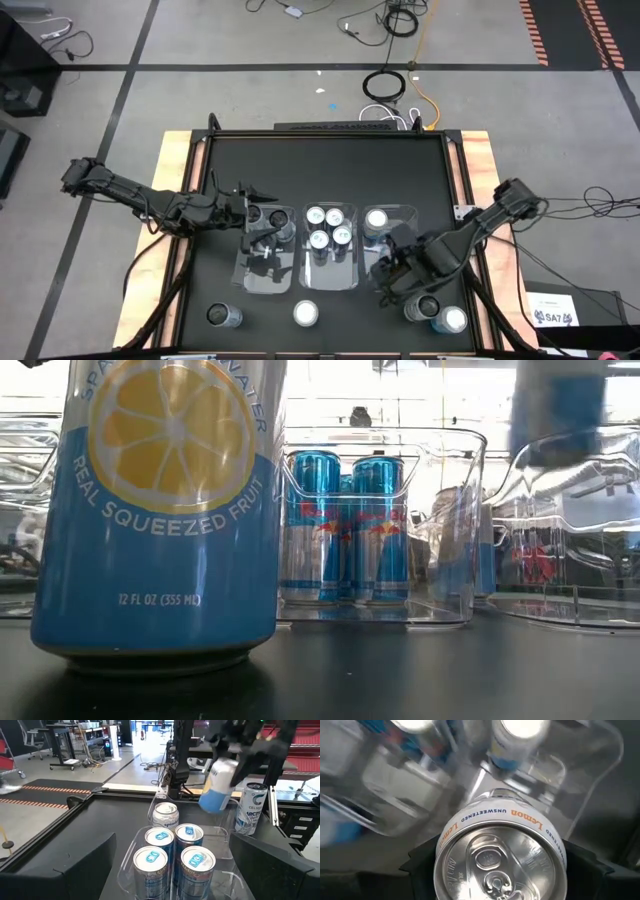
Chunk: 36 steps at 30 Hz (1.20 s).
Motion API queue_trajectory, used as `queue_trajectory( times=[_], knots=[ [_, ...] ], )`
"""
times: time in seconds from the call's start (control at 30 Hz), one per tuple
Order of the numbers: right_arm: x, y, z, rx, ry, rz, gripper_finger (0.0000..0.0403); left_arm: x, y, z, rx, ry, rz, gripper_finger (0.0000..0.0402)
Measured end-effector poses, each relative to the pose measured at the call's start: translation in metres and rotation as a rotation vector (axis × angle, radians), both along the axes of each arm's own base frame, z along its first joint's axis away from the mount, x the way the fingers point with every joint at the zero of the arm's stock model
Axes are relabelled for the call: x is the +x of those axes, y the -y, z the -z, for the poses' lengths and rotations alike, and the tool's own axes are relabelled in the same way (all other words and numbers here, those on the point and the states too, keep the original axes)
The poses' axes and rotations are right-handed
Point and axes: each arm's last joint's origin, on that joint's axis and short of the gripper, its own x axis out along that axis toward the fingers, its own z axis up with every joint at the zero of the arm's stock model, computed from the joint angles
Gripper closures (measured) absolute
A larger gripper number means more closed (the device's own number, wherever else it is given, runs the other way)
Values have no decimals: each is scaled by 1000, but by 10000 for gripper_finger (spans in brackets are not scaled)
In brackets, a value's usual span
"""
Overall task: Sort soda cans
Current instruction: Put the middle white and blue soda can into the right transparent bin
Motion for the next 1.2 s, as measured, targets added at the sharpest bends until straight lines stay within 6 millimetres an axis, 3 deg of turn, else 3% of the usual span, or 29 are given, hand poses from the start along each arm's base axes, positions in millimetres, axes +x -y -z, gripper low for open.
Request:
queue_trajectory(
  times=[0.27, 0.47, 0.83, 1.2],
  knots=[
    [-40, 31, 38, 42, 61, 21, 110, 0, 1, 0, -56, 3, 18, 4],
    [-64, 62, 53, 35, 51, 78, 110, 0, 1, 0, -56, 3, 18, 4],
    [-51, 103, 76, -17, 2, -26, 110, 0, 1, 0, -58, 3, 17, 4],
    [-43, 124, 107, 20, 7, -50, 107, 0, 1, 0, -58, 3, 17, 4]
  ],
)
